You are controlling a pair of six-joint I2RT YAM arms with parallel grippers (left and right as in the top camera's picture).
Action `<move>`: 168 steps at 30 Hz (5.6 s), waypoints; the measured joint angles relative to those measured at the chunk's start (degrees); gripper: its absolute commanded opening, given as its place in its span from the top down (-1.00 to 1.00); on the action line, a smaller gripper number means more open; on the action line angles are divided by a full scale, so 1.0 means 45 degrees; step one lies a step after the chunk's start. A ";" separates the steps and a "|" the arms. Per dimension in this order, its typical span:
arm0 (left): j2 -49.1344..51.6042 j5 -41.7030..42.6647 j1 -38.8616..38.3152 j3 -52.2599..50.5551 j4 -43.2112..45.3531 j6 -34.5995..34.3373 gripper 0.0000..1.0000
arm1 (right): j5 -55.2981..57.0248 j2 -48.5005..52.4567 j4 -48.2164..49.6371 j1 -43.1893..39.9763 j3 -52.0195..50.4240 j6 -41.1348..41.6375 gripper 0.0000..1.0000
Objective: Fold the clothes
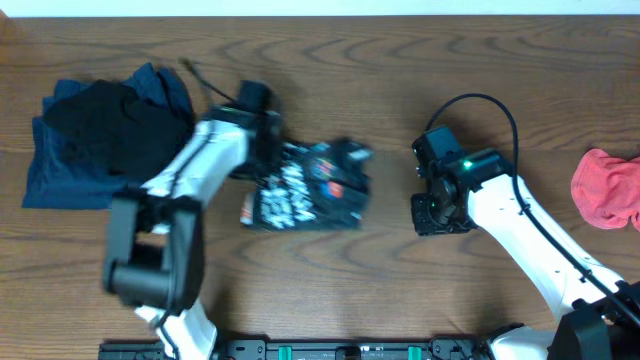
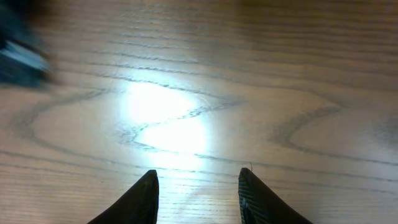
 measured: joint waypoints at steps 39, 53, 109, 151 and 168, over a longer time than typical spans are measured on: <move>-0.4070 -0.5372 0.5343 0.0024 0.5353 0.5440 0.88 | 0.0185 0.0000 0.0471 -0.0330 0.0000 0.0141 0.17; -0.2783 -0.3818 0.7985 0.0024 0.6329 0.4949 -0.07 | 0.0185 0.0000 0.0466 -0.0330 0.0000 0.0141 0.17; -1.1268 -0.0189 0.1209 -0.1137 -0.2152 0.1073 -0.96 | 0.1054 -0.6033 0.4119 -0.5139 0.1190 -0.1977 -0.98; -1.4829 -0.0427 0.1209 -0.3113 -0.0665 0.1069 -0.96 | 0.2191 -1.1307 -0.0495 -0.5139 -0.2055 -0.2040 -0.99; -1.4834 -0.0432 0.1209 -0.3152 -0.0665 0.1069 -0.96 | -0.0568 -1.7646 0.8325 -0.5139 -0.9666 -0.3507 -0.98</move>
